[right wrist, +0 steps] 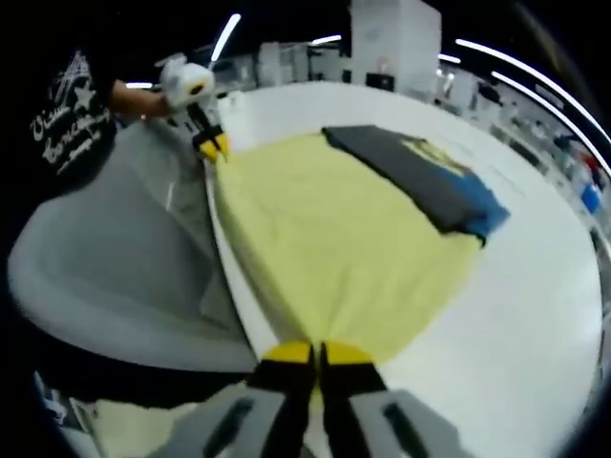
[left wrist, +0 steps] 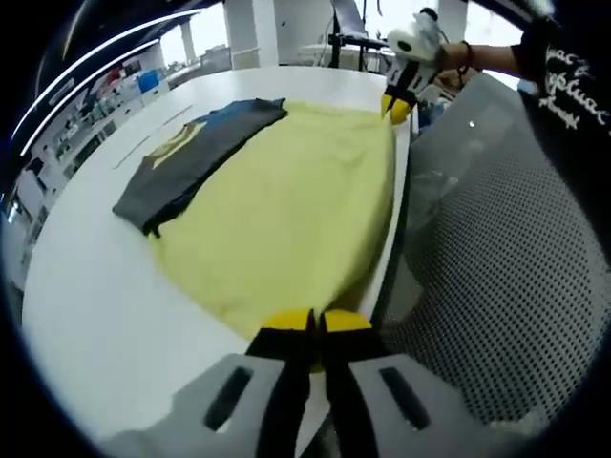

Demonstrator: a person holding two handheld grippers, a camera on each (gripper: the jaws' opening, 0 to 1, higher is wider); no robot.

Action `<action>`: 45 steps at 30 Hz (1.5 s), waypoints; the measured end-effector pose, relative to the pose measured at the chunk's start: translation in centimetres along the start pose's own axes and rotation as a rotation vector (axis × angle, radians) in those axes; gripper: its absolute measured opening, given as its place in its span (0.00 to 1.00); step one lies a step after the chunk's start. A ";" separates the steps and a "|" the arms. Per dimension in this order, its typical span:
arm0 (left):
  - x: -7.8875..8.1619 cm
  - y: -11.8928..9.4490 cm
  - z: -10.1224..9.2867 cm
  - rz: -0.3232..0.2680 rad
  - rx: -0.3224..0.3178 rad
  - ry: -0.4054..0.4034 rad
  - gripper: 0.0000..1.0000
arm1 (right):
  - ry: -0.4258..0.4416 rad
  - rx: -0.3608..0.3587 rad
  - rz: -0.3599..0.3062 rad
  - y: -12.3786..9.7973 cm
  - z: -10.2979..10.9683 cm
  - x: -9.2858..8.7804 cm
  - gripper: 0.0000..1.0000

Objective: Fold the garment on the visible template until the final outline fits inside the template.

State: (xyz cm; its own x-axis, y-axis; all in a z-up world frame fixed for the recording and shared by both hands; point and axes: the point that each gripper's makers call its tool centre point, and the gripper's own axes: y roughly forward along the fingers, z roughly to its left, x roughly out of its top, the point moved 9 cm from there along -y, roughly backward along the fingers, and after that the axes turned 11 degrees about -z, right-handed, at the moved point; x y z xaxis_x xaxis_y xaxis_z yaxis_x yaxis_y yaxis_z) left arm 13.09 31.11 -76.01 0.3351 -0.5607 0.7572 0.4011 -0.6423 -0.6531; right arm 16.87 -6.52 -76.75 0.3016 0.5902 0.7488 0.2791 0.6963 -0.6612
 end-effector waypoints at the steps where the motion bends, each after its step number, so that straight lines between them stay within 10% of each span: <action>1: 0.0 -0.1 -0.1 -0.001 0.004 -0.008 0.00 | 0.000 0.004 -0.001 -0.1 0.2 0.0 0.00; 25: 0.9 -2.9 -2.7 -0.033 0.000 -0.096 0.00 | -0.047 0.082 0.050 -2.1 2.4 0.9 0.00; 45: 4.9 -5.2 1.2 -0.104 0.081 -0.023 0.00 | -0.230 -0.044 0.002 -4.3 -0.6 6.0 0.00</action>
State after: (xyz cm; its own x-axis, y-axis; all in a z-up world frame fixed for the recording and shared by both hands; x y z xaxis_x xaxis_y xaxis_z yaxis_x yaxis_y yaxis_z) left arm 13.73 32.30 -68.89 0.3073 -0.4808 0.8212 0.5021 -0.6512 -0.5691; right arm 18.03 -6.22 -69.39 0.0880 0.6726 0.7347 0.3195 0.6795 -0.6604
